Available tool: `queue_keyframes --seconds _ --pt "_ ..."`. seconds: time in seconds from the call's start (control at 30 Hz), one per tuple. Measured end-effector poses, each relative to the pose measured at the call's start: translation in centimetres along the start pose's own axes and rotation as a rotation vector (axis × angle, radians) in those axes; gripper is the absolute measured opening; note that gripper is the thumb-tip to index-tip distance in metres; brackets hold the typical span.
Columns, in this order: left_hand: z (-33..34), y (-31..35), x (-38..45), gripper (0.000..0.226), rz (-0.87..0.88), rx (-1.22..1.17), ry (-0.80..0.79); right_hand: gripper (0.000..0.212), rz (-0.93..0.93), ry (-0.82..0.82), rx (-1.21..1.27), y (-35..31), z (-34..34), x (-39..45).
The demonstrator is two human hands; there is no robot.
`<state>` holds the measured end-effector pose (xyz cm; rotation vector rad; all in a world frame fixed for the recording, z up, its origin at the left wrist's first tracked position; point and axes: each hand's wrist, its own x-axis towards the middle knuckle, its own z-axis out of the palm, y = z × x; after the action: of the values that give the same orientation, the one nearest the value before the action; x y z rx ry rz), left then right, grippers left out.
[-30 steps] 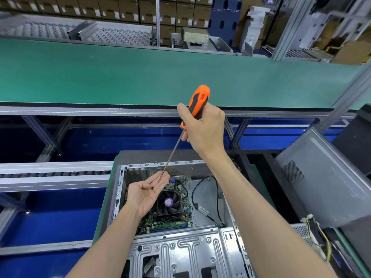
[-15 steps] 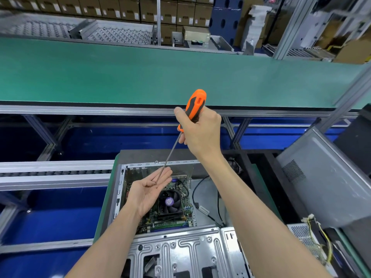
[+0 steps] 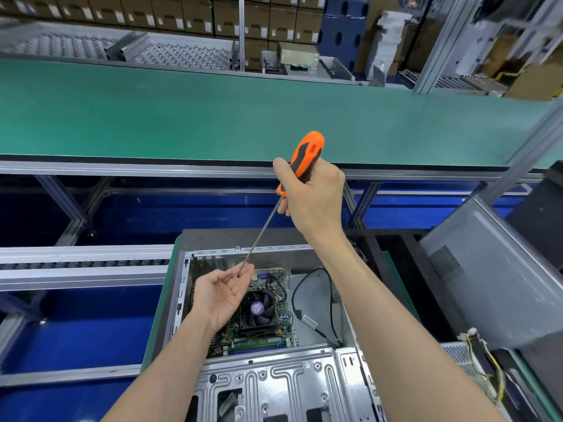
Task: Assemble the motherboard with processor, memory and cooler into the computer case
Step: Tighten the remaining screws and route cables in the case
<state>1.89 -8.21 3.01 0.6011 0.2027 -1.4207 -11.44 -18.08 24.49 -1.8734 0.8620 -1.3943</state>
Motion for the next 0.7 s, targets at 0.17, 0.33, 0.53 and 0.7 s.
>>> queue_keyframes --seconds 0.17,0.33,0.53,0.7 --pt "-0.1 -0.1 0.2 0.016 -0.008 0.124 0.089 0.045 0.008 0.029 0.004 0.2 -0.6 0.5" --pt "0.0 -0.3 0.6 0.015 0.016 0.135 0.126 0.046 0.02 0.031 0.016 0.4 -1.0 0.7" --pt "0.3 -0.4 0.3 0.016 0.006 0.106 0.118 0.045 0.016 0.032 0.022 0.5 -1.1 0.6" --pt "0.5 -0.4 0.3 0.011 0.021 0.075 0.115 0.045 0.0 0.045 0.02 0.4 -1.1 0.6"
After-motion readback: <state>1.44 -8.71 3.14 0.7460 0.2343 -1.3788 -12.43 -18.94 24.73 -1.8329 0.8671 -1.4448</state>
